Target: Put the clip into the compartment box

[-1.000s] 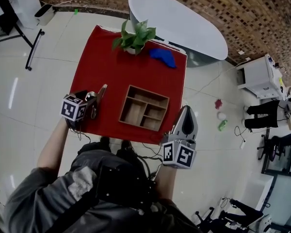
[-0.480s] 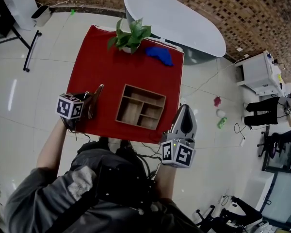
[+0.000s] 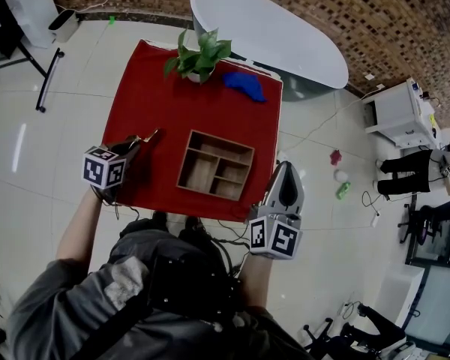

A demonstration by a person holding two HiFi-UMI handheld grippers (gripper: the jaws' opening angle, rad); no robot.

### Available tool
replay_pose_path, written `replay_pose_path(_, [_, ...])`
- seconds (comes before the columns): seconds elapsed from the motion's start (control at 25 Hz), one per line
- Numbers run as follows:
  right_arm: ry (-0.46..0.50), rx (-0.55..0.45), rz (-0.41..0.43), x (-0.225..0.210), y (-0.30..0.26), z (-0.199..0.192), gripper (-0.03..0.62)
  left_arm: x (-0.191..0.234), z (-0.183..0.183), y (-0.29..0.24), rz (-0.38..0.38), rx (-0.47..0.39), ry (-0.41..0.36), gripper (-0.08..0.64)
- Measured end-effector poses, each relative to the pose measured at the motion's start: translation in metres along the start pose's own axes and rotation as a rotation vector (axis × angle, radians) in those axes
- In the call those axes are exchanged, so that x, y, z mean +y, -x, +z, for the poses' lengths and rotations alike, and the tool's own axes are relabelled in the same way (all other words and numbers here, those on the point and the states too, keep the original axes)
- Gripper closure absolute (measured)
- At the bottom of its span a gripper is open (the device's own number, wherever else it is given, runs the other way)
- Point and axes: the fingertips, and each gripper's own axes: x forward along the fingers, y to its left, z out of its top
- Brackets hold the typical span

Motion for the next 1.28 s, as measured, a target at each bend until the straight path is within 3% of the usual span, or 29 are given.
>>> replay_pose_path(0.2, [-0.001,-0.004,0.008,-0.002,0.002,0.003,0.573,-0.010,0.018,0.012,-0.017,-0.095,0.034,0.506])
replay_pose_path(0.36, [-0.001,-0.012,0.013,-0.006,0.004,0.008,0.572,-0.035,0.045,0.032,-0.075,-0.198,0.051,0.506])
replay_pose_path(0.72, [0.005,-0.042,0.037,-0.015,0.010,0.026,0.573,-0.120,0.126,0.093,-0.190,-0.443,-0.077,0.506])
replay_pose_path(1.0, [0.009,-0.073,0.047,-0.030,0.022,0.039,0.572,-0.175,0.145,0.119,-0.248,-0.524,-0.123,0.506])
replay_pose_path(1.28, [-0.003,-0.087,0.053,-0.050,0.033,0.045,0.572,-0.210,0.149,0.136,-0.251,-0.564,-0.144,0.506])
